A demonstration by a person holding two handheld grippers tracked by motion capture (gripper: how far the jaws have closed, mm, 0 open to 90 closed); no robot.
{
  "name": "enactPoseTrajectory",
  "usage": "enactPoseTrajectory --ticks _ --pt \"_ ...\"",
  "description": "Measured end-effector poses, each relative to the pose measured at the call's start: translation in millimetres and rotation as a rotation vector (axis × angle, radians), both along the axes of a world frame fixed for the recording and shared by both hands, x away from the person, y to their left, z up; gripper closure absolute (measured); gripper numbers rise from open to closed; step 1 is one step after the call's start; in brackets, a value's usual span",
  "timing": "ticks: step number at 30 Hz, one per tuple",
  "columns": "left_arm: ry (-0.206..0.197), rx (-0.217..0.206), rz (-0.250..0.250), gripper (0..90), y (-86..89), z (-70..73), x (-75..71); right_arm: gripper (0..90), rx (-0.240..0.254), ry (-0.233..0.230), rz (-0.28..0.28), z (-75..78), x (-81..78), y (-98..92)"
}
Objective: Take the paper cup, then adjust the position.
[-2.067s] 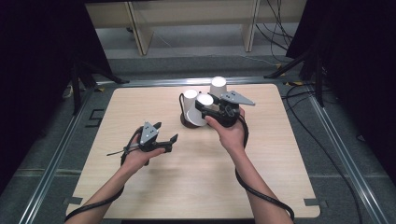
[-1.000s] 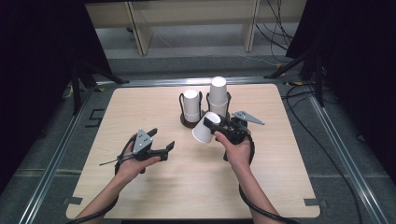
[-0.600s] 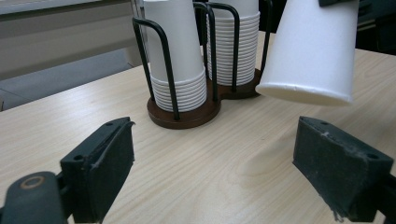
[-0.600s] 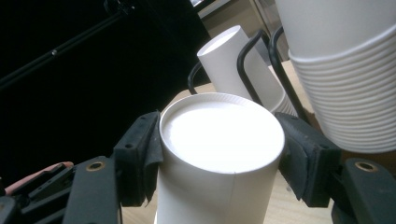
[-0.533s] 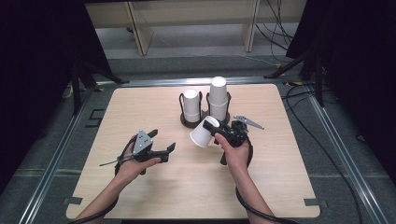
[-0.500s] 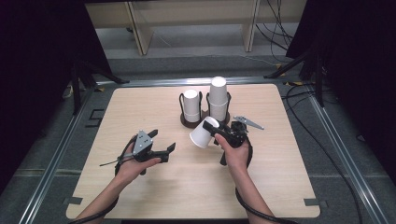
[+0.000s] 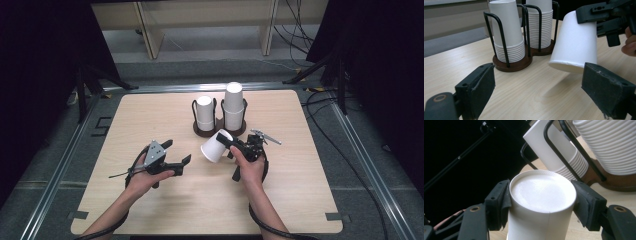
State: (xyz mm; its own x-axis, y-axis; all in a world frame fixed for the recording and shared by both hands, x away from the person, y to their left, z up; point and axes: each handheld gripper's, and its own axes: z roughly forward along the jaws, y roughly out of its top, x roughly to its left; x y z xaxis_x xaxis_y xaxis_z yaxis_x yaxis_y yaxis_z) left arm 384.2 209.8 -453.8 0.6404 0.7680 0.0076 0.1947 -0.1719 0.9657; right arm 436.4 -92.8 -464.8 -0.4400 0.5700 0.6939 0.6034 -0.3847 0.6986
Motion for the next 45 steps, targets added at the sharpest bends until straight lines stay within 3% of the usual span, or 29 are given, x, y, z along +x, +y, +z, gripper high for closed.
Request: enactPoseTrajectory --ticks 1,3,5,12,13,16,18,22,24,25,26,27,32,33,34,35,40,41,44,45 --pt "0.0 0.0 0.0 10.8 0.0 0.0 0.0 35.5 0.015 0.023 -0.007 -0.8 -0.4 0.9" --pt "0.011 0.011 -0.004 10.6 -0.5 1.6 -1.2 35.5 0.012 0.002 0.005 -2.3 0.0 0.0" --pt "0.011 -0.006 -0.014 9.9 -3.5 2.5 -1.4 35.5 0.042 0.029 0.002 -4.6 -0.6 2.0" --pt "0.003 -0.037 -0.05 8.8 -10.9 4.7 2.0 35.5 0.059 0.035 -0.008 -8.6 -0.6 0.3" --pt "0.01 -0.031 -0.047 8.5 -11.6 5.4 1.5 35.5 0.1 0.075 -0.011 -7.0 -2.4 0.8" --pt "0.021 -0.022 -0.05 6.7 -14.5 6.3 2.8 35.5 0.121 0.055 -0.007 -8.4 -1.9 -1.5" --pt "0.021 -0.025 -0.053 5.7 -15.3 6.4 3.1 35.5 0.108 0.055 -0.017 -7.7 -2.4 -1.8" --pt "0.021 -0.016 -0.053 4.0 -16.3 7.2 2.3 35.5 0.144 0.026 -0.013 -7.9 -3.0 -1.8" --pt "0.021 -0.016 -0.052 3.0 -16.4 7.2 2.1 35.5 0.138 0.042 -0.016 -6.0 -3.8 -1.3" --pt "0.021 -0.011 -0.053 2.7 -16.3 7.1 2.1 35.5 0.19 0.11 -0.004 -2.2 -6.7 1.0" --pt "0.023 -0.008 -0.053 2.1 -16.6 6.8 2.3 35.5 0.145 0.05 -0.017 -4.7 -3.8 0.4" --pt "0.026 -0.008 -0.058 1.4 -17.3 6.2 3.1 35.5 0.143 0.042 -0.006 -5.1 -2.9 0.4" --pt "0.029 0.019 -0.062 0.0 -21.5 2.9 7.3 35.5 0.142 0.048 -0.012 -4.6 -1.8 1.6" --pt "0.028 0.028 -0.064 0.0 -23.0 1.8 8.4 35.5 0.18 0.071 0.0 -3.3 -1.4 2.7" --pt "0.03 0.025 -0.065 0.0 -25.3 0.8 9.6 35.5 0.18 0.071 0.0 -3.3 -1.4 2.7" --pt "0.032 0.032 -0.069 0.0 -27.1 0.0 11.2 35.5 0.142 0.042 -0.011 -3.9 1.0 1.8" --pt "0.023 0.044 -0.08 0.0 -35.9 -4.4 17.0 35.5 0.163 0.056 -0.013 -3.1 1.0 1.5" --pt "0.002 0.062 -0.088 0.0 -37.1 -5.2 20.4 35.5 0.166 0.04 -0.014 -3.8 2.0 1.9" --pt "-0.001 0.061 -0.101 0.0 -40.3 -7.7 22.1 35.5 0.177 0.058 -0.015 -2.2 0.8 2.7" --pt "-0.003 0.064 -0.106 0.0 -41.3 -8.2 22.0 35.5 0.202 0.092 -0.016 0.2 -1.0 4.1"
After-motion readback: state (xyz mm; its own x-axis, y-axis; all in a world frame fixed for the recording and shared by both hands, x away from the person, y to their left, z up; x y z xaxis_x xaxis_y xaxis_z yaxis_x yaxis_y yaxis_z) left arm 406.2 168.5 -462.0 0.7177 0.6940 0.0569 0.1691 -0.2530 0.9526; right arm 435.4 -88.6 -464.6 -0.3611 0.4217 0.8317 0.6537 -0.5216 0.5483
